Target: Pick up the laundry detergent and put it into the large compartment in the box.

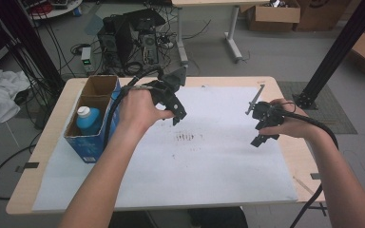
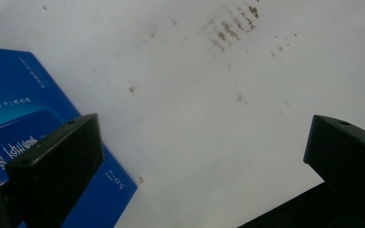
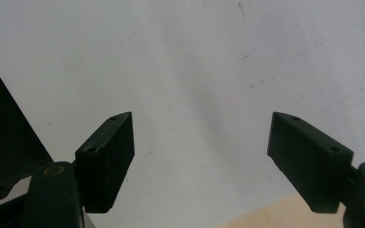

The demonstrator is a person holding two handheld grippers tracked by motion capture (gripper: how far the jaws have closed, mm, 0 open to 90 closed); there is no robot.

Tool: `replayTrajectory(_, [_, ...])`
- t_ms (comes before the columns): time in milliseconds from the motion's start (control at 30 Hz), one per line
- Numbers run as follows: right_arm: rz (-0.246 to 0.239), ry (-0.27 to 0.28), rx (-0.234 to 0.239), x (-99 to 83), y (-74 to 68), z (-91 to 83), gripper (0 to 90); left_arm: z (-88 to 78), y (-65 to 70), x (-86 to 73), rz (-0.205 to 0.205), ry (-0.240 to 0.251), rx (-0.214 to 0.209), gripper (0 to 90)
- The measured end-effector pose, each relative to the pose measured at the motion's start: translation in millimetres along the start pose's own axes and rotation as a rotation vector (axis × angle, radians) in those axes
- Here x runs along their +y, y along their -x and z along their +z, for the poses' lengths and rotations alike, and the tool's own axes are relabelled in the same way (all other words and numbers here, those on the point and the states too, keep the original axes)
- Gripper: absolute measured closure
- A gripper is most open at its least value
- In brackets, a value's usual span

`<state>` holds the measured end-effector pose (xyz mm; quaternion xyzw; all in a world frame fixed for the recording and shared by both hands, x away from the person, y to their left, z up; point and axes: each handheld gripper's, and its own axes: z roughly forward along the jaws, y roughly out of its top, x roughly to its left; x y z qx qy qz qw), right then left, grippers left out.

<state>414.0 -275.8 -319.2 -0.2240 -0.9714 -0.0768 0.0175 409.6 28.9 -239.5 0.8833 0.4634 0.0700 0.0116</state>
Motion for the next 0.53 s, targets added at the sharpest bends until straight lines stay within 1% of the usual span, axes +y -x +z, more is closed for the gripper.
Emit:
replayTrajectory(300, [0.007, -0.002, 0.0, -2.4, 0.6, 0.5, 24.2, 2.2, -1.3, 0.2, 0.0, -0.005, -0.005, 0.1])
replayTrajectory(533, [0.005, -0.005, 0.003, -2.9, 0.4, 0.7, 24.2, 1.5, -2.2, 0.0, 0.001, 0.001, -0.006, 0.1])
